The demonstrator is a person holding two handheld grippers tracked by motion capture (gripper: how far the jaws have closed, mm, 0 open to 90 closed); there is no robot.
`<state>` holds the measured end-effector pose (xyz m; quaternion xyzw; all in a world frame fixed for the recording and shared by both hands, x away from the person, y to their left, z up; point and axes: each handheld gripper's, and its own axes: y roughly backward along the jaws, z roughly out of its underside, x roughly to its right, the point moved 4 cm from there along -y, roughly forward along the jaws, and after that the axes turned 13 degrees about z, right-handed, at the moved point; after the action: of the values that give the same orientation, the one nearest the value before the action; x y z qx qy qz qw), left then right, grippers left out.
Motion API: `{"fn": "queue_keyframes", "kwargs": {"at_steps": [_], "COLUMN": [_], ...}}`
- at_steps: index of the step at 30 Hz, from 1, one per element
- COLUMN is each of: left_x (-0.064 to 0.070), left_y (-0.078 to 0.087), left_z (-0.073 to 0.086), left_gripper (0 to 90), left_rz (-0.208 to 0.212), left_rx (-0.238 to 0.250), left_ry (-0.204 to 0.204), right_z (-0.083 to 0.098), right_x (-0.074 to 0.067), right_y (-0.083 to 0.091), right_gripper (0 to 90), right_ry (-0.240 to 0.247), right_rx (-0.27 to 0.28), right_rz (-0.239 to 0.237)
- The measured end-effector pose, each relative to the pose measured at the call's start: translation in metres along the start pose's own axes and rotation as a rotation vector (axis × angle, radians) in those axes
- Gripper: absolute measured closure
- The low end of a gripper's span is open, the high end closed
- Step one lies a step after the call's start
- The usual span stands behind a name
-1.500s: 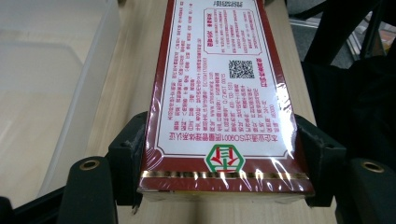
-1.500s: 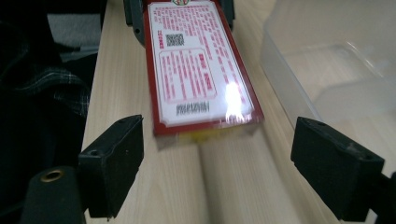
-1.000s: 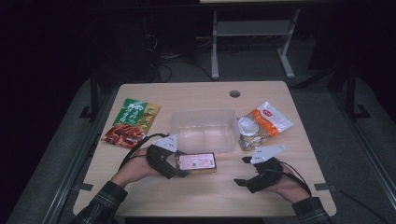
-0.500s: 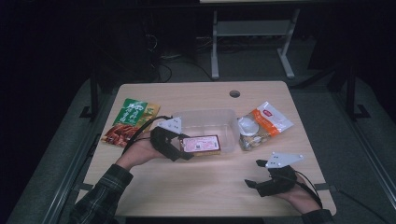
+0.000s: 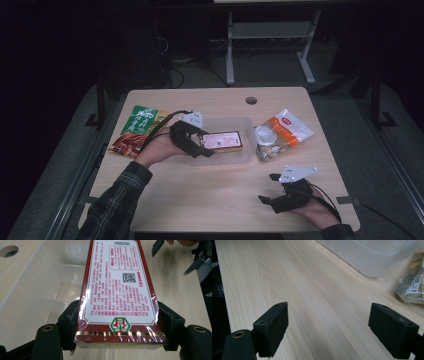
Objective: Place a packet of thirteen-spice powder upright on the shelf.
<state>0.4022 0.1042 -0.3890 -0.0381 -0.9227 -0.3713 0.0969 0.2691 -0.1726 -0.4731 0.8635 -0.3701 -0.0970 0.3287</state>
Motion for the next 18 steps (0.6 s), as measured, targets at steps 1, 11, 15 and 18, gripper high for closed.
{"fn": "queue_keyframes", "kwargs": {"at_steps": [1,11,15,18], "left_x": [-0.002,-0.02,-0.029,-0.035], "left_y": [0.0,-0.007,-0.014,-0.021], "left_z": [-0.002,-0.023,-0.029,-0.031], "left_gripper": [31.5,31.5,31.5,31.5], "left_rz": [-0.003,0.008,0.009,0.009], "left_rx": [-0.004,-0.027,-0.055,-0.072], "left_ry": [0.0,0.0,-0.014,-0.009], "right_z": [0.0,0.001,-0.001,0.0], "right_x": [-0.001,0.0,-0.001,-0.001], "right_y": [0.0,-0.002,-0.001,-0.001], "right_gripper": [15.8,15.8,15.8,15.8], "right_ry": [-0.003,0.002,0.005,0.013], "right_rx": [-0.004,-0.002,-0.003,0.001], "right_rz": [0.001,-0.013,-0.021,-0.022]}}
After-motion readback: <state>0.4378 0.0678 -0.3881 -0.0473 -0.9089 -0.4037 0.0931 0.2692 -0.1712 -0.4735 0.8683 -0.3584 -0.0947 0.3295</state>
